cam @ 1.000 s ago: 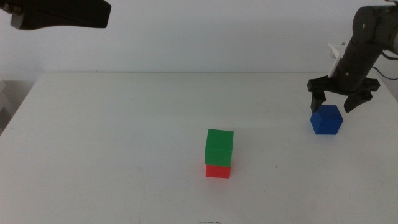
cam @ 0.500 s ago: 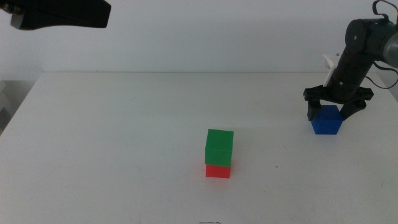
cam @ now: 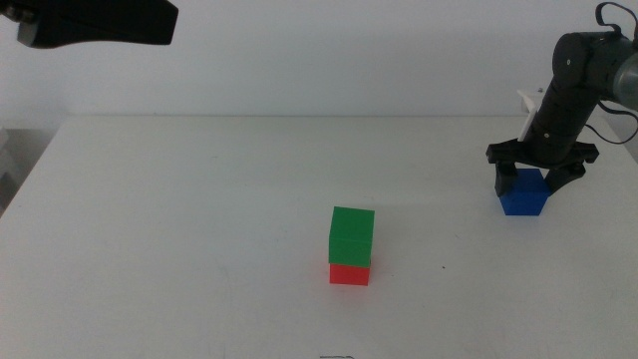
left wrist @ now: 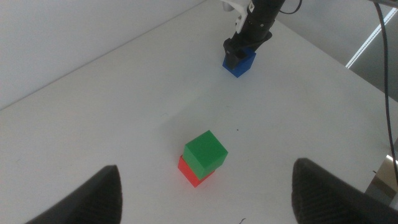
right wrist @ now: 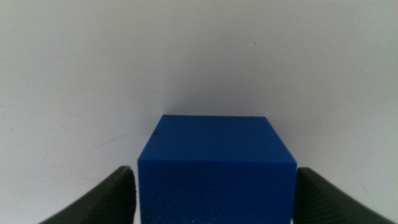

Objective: Stack red cubes first, then green, then blue cubes in a specific spot.

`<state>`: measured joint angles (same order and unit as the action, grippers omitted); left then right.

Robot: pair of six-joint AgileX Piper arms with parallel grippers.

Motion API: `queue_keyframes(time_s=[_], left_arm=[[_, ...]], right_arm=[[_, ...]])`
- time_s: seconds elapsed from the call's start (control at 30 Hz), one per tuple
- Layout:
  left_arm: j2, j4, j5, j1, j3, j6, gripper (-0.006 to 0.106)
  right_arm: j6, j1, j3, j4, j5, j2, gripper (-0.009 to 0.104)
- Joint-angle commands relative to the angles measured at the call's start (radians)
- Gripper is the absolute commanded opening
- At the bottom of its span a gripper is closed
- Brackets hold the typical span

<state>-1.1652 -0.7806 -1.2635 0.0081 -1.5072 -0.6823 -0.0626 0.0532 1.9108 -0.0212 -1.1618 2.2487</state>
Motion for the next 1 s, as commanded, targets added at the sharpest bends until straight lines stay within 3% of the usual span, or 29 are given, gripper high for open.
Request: queue_keyframes(time_s=[0.0,0.13,0.23,0.27,0.3,0.57,0.97], left_arm=[[0.02,-0.06,-0.031,0.004,-0.022,0.001,0.093],[0.02,-0.06,-0.031,0.004,-0.022,0.001,0.093],[0.02,-0.06,-0.031,0.004,-0.022,0.001,0.093],[0.02,-0.06,-0.031,0.004,-0.022,0.001,0.093],[0.02,-0.06,-0.031,0.004,-0.022,0.001,0.093],[0.02,-0.06,-0.031,0.004,-0.022,0.001,0.093],[0.02,-0.06,-0.032,0.004,-0.022,0.001,0.093]], right_arm=[[0.008,-0.007,0.031,0.007,0.0,-0.061,0.058],[0.009,-0.007,0.031,0.008,0.001,-0.061,0.048],[0.009,-0.007,0.031,0.008,0.001,-0.061,0.033],[0.009,-0.007,0.031,0.008,0.001,-0.061,0.025],[0.005,-0.006,0.031,0.007,-0.019,-0.086,-0.001],[-0.042,0.005,0.031,0.013,-0.134,-0.299,-0.001],[-0.157,0.084,-0.029,0.0,-0.135,-0.609,-0.001]])
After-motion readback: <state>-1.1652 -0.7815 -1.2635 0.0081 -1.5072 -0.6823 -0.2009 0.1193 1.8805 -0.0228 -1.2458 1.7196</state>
